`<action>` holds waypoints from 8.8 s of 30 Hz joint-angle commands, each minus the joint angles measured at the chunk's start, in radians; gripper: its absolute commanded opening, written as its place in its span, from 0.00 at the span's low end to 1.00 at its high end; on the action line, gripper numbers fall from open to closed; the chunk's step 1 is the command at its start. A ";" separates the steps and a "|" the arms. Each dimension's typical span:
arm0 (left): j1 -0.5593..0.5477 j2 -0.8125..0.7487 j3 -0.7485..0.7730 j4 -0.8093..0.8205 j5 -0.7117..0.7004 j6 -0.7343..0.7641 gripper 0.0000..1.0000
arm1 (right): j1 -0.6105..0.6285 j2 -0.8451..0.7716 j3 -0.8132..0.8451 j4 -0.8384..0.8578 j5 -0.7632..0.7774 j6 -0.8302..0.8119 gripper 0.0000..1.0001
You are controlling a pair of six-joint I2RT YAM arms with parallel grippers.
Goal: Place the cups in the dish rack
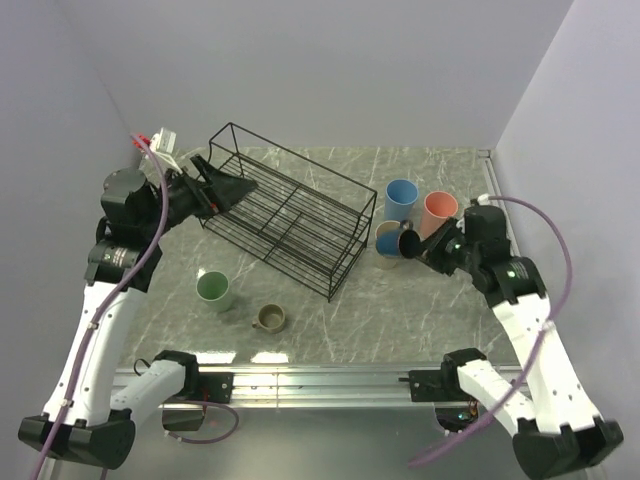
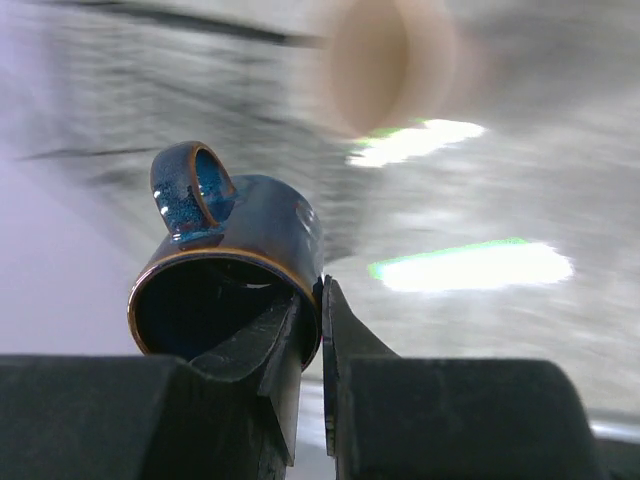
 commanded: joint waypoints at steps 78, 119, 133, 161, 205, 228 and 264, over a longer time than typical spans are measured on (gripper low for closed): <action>-0.485 0.125 0.000 0.333 -0.222 -0.264 0.00 | 0.280 0.197 -0.002 0.939 -0.415 0.489 0.55; 0.299 0.236 -0.456 0.144 -0.320 -0.214 0.00 | 0.200 0.157 0.064 0.326 -0.351 0.103 0.61; 0.293 0.385 -0.443 0.270 -0.438 -0.326 0.00 | 0.198 0.161 0.004 0.339 -0.343 0.119 0.59; 0.015 0.718 0.580 -0.345 -0.728 0.385 0.00 | 0.188 0.172 0.029 0.276 -0.268 0.018 0.57; -0.049 0.752 0.658 -0.427 -0.767 0.320 0.99 | 0.096 0.111 -0.062 0.254 -0.303 -0.021 0.57; -0.051 0.554 0.071 -0.092 -0.608 0.146 0.09 | 0.097 0.088 -0.063 0.211 -0.277 -0.068 0.57; -0.039 0.723 0.256 -0.080 -0.759 0.105 0.00 | 0.066 0.152 -0.075 0.222 -0.292 -0.108 0.57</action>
